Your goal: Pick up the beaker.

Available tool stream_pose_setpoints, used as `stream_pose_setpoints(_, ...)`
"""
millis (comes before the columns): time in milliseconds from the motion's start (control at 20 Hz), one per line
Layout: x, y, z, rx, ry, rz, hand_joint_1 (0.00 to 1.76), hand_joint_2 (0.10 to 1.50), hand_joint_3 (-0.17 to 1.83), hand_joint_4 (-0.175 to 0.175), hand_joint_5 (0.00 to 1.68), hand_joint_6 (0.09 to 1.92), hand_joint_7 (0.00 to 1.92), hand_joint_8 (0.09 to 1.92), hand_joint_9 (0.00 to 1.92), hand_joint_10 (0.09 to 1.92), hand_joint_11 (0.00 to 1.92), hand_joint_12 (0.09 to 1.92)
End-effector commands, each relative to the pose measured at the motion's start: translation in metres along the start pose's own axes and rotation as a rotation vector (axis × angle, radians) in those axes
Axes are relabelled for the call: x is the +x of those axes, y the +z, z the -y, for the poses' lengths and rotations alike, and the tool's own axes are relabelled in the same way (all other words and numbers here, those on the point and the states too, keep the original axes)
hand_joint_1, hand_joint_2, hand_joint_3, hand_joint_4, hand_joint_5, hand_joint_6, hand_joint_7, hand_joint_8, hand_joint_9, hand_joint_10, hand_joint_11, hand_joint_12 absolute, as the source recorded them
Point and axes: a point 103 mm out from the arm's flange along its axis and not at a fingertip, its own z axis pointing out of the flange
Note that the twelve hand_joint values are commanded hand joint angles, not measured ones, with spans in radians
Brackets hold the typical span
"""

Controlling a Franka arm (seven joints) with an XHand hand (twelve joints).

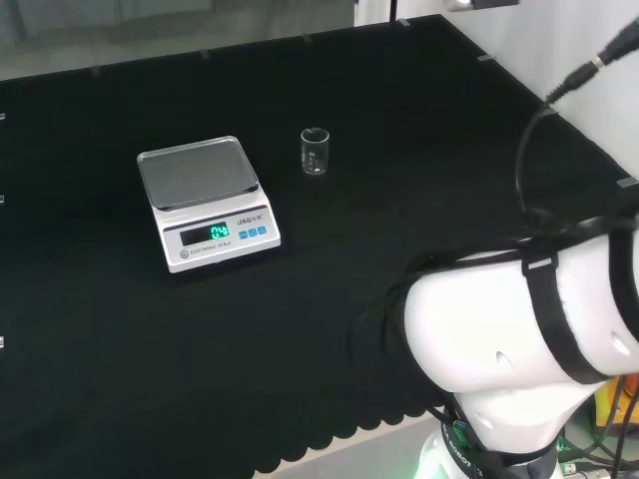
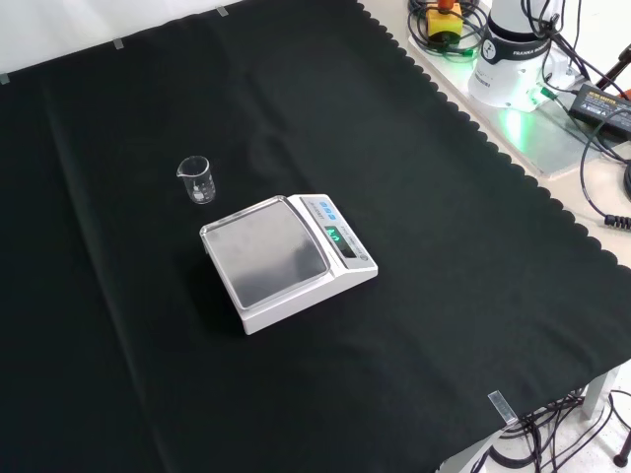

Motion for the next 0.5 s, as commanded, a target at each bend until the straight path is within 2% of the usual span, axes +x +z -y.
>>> stream_pose_setpoints(50,0.030,0.041,-0.082,0.078,-0.009,0.028,0.24,0.94,0.19,-0.147,0.05,0.09,0.00,0.38,0.00,0.63,0.10,1.45)
stream_pose_setpoints(150,0.031,0.050,-0.093,0.089,0.024,0.023,0.24,0.94,0.19,-0.147,0.06,0.09,0.00,0.38,0.00,0.63,0.10,1.45)
stream_pose_setpoints(250,0.035,0.061,-0.106,0.084,0.024,0.016,0.24,0.94,0.19,-0.147,0.06,0.09,0.00,0.38,0.00,0.64,0.10,1.45)
stream_pose_setpoints(500,0.035,0.102,-0.143,0.114,0.065,-0.009,0.24,0.94,0.19,-0.147,0.06,0.09,0.00,0.38,0.00,0.64,0.10,1.45)
